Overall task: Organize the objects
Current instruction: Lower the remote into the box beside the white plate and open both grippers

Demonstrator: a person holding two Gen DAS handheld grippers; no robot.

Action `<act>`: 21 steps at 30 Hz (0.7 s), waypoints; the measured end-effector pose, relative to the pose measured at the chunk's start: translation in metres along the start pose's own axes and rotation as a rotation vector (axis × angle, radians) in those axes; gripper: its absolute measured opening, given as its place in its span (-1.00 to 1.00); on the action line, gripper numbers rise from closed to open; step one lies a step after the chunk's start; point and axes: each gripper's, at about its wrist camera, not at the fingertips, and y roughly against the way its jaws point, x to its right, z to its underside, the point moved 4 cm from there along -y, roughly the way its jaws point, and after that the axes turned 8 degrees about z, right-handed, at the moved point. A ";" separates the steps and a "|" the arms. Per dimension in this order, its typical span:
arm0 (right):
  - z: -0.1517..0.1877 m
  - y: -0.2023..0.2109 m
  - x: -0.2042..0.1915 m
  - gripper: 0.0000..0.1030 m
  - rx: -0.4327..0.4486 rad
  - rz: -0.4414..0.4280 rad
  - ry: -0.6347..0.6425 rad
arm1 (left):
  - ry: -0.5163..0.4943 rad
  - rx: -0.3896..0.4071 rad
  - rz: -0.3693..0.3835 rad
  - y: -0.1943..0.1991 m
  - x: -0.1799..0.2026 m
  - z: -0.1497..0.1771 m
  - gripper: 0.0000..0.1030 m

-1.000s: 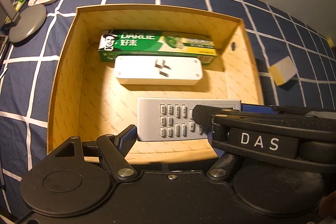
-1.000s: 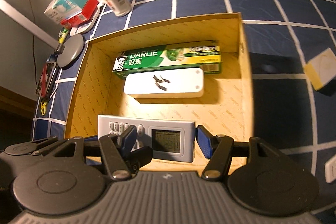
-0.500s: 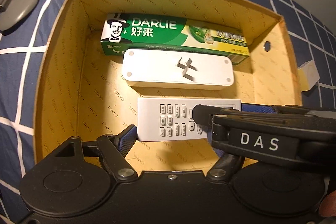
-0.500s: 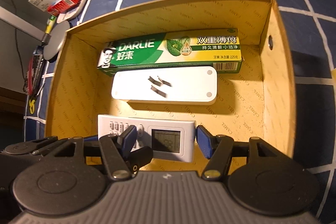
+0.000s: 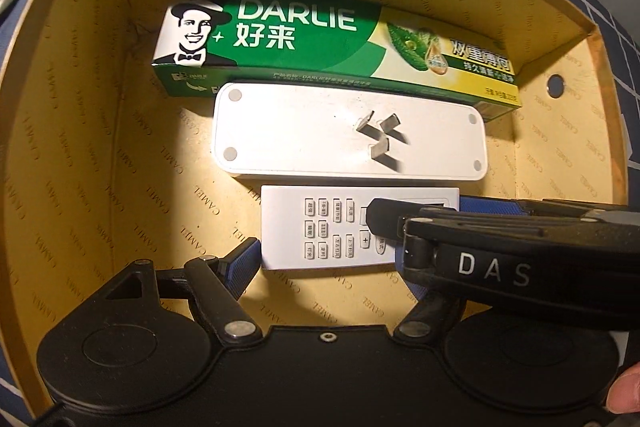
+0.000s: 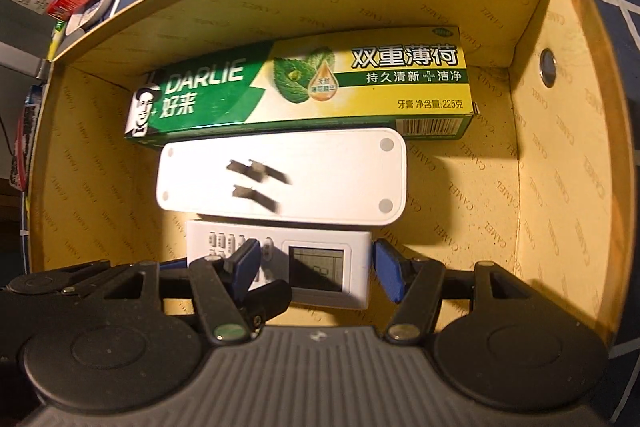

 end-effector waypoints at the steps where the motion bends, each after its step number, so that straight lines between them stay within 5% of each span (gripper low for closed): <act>1: -0.001 -0.002 0.001 0.19 -0.003 0.002 -0.001 | 0.001 -0.003 0.002 -0.002 -0.001 0.000 0.41; 21: 0.014 0.017 0.003 0.24 0.038 0.013 -0.004 | -0.009 0.034 0.005 0.017 0.000 0.014 0.44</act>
